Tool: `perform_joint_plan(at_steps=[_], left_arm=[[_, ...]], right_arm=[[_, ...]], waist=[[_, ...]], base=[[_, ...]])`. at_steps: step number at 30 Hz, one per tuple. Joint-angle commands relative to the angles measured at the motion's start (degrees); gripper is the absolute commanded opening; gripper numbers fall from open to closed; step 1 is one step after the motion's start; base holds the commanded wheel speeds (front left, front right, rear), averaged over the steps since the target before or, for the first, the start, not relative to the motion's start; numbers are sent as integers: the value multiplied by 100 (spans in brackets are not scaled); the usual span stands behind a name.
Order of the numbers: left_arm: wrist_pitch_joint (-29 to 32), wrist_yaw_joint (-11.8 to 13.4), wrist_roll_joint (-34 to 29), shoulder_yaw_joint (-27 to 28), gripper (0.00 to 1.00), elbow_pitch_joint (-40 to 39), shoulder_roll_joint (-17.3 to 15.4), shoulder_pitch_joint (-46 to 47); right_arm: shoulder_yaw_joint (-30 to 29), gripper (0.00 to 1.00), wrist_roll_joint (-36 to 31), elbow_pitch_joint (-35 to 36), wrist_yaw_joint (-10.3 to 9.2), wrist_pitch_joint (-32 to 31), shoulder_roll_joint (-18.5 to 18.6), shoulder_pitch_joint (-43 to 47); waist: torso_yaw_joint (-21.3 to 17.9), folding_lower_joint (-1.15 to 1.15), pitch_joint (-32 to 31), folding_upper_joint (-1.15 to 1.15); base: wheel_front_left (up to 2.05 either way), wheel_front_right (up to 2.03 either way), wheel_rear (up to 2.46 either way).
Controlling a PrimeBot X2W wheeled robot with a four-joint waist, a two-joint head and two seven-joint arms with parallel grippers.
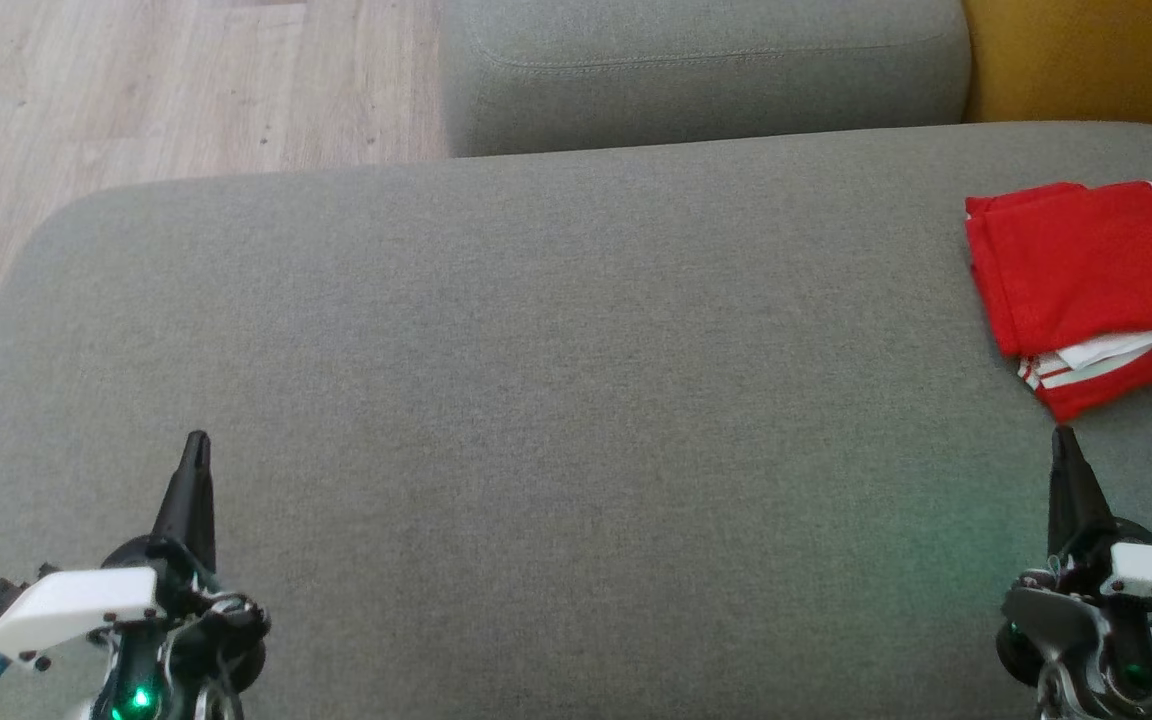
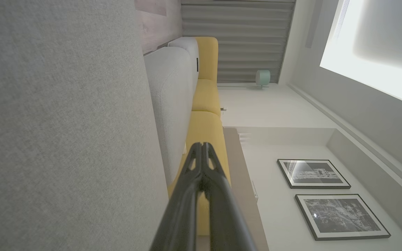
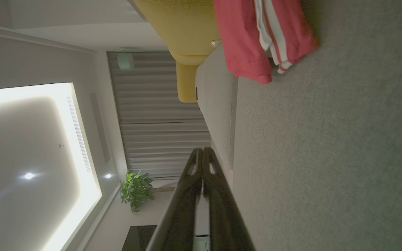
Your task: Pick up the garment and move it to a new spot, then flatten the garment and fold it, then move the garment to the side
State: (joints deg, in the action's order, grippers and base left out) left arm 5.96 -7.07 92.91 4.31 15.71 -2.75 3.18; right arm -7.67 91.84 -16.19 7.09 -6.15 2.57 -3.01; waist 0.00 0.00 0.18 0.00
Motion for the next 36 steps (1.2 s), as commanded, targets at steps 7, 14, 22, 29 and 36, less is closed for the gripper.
perform_joint_plan(at_steps=[7, 14, 22, 29, 36], left_arm=[[34, -42, -55, 197, 0, -167, -33, 298], [36, -42, -57, 200, 0, -167, -31, 299], [39, -42, -60, 203, 0, -167, -29, 299], [41, -42, -62, 206, 0, -167, -27, 299], [43, -42, -64, 208, 0, -167, -26, 299]], right_arm=[[112, 0, 29, 216, 40, -37, 34, -317], [112, 0, 29, 216, 40, -37, 33, -317], [111, 0, 29, 216, 40, -37, 33, -317], [111, 0, 29, 216, 40, -38, 33, -317], [111, 0, 28, 216, 40, -38, 33, -318]], waist=[[0, 0, 0, 0], [0, 0, 0, 0], [0, 0, 0, 0], [0, 0, 0, 0], [0, 0, 0, 0]], base=[[0, 0, 0], [0, 0, 0], [0, 0, 0], [0, 0, 0], [0, 0, 0]])
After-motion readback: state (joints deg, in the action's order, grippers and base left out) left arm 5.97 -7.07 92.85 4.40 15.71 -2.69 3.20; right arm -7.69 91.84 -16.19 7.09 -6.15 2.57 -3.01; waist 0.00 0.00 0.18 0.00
